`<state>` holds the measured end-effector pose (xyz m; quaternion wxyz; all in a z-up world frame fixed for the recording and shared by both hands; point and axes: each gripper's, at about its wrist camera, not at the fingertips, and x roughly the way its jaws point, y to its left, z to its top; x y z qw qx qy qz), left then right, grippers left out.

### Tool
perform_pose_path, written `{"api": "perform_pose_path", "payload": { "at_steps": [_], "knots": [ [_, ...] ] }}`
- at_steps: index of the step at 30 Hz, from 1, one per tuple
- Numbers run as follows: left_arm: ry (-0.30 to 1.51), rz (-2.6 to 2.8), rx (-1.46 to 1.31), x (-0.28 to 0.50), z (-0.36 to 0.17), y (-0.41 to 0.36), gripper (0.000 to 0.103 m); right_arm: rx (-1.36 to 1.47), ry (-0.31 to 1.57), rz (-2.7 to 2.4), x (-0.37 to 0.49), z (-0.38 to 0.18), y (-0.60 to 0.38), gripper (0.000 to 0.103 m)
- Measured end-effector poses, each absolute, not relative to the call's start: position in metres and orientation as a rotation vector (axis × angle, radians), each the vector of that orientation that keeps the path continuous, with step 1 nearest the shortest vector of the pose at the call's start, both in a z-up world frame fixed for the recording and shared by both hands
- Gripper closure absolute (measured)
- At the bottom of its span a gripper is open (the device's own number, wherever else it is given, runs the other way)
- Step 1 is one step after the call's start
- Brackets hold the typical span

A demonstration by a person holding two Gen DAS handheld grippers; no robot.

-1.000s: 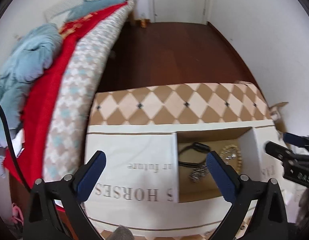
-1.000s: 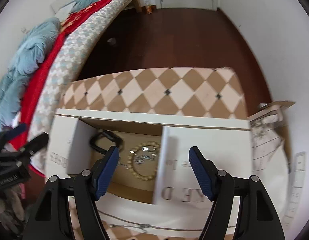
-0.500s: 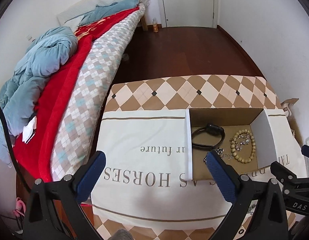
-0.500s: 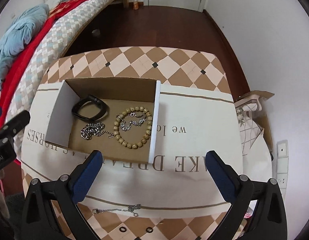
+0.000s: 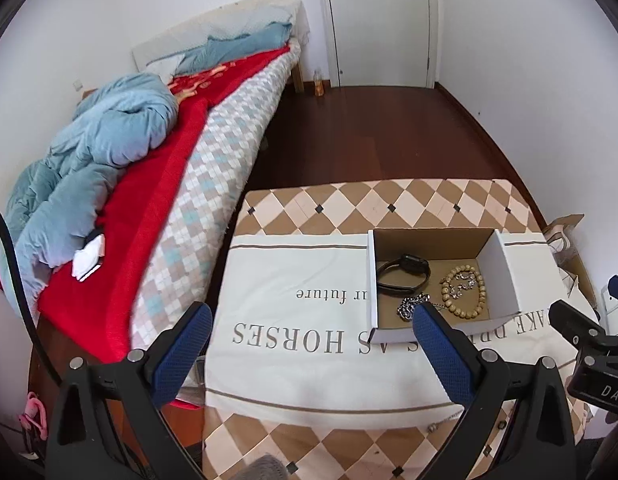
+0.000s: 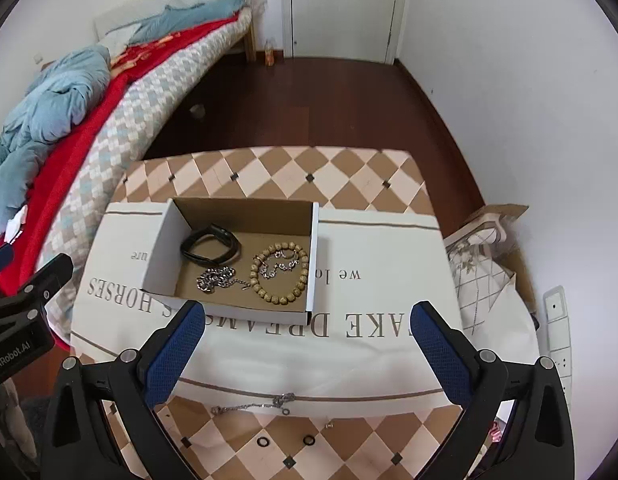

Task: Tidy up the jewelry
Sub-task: 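Lift both open tools up out of the box, then reach down and grasp a small silver charm with the left tool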

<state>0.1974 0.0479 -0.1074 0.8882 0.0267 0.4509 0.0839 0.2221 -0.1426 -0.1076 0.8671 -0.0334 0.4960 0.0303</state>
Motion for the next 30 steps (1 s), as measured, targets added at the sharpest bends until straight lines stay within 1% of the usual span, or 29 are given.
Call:
{"api": "perform_pose_path", "payload": {
  "at_steps": [10, 14, 17, 20, 21, 23, 24, 25, 26, 30],
  "knots": [
    [0.855, 0.163, 0.046, 0.155, -0.066, 0.043, 0.001, -0.073, 0.926, 0.066, 0.177, -0.062, -0.145, 0.0],
    [0.832, 0.17, 0.013, 0.142, -0.058, 0.044, 0.001, -0.02, 0.902, 0.096, 0.164, -0.051, -0.152, 0.0],
    [0.822, 0.213, 0.033, 0.135, -0.065, 0.044, 0.001, 0.03, 0.943, 0.111, 0.161, -0.062, -0.164, 0.0],
    [0.841, 0.265, 0.095, 0.134, -0.089, 0.039, 0.0, 0.087, 0.994, 0.08, 0.157, -0.094, -0.185, 0.0],
    [0.855, 0.279, 0.114, 0.133, -0.099, 0.037, 0.0, 0.106, 1.019, 0.063, 0.155, -0.109, -0.193, 0.003],
    [0.904, 0.294, 0.159, 0.135, -0.128, 0.033, 0.0, 0.133, 1.087, 0.033, 0.152, -0.142, -0.206, 0.029],
    [0.931, 0.292, 0.172, 0.135, -0.141, 0.031, 0.0, 0.142, 1.122, 0.018, 0.15, -0.158, -0.212, 0.048],
    [0.976, 0.273, 0.182, 0.137, -0.159, 0.027, 0.0, 0.154, 1.144, 0.016, 0.149, -0.17, -0.216, 0.053],
    [1.002, 0.256, 0.186, 0.138, -0.17, 0.024, 0.0, 0.176, 1.178, 0.013, 0.146, -0.188, -0.223, 0.053],
    [1.117, 0.143, 0.168, 0.142, -0.213, 0.007, 0.001, 0.223, 1.244, -0.029, 0.136, -0.226, -0.242, 0.053]
  ]
}}
